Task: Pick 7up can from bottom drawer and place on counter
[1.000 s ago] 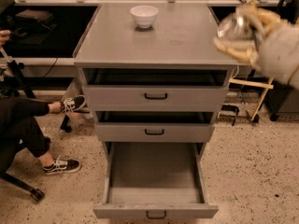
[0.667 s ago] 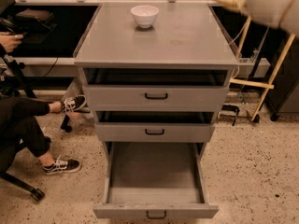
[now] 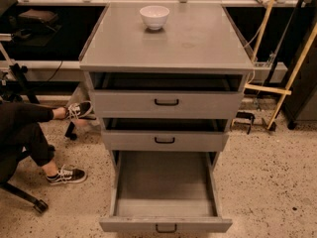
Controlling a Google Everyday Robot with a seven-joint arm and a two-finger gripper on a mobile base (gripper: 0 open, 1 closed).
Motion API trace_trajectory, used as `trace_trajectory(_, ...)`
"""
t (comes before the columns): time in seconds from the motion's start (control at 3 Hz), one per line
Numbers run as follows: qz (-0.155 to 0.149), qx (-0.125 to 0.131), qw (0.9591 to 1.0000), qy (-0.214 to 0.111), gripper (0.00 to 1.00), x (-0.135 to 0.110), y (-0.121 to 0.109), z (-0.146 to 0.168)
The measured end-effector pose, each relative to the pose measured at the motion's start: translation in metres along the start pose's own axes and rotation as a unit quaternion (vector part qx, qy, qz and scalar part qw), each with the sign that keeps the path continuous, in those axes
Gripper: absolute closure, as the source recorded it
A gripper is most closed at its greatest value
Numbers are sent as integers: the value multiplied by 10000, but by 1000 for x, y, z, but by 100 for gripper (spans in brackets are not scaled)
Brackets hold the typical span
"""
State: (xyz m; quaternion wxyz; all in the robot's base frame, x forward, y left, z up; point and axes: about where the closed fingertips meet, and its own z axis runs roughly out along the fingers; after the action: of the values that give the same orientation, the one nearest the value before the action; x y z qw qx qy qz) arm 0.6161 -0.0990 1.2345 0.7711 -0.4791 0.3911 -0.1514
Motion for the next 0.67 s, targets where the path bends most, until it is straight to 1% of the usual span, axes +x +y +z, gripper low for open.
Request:
trace_trajectory(0.33,-6,-23,10000,24,100,10,2,7)
trace_trajectory(0.67,-68,-406,9984,385,100,96,23,35)
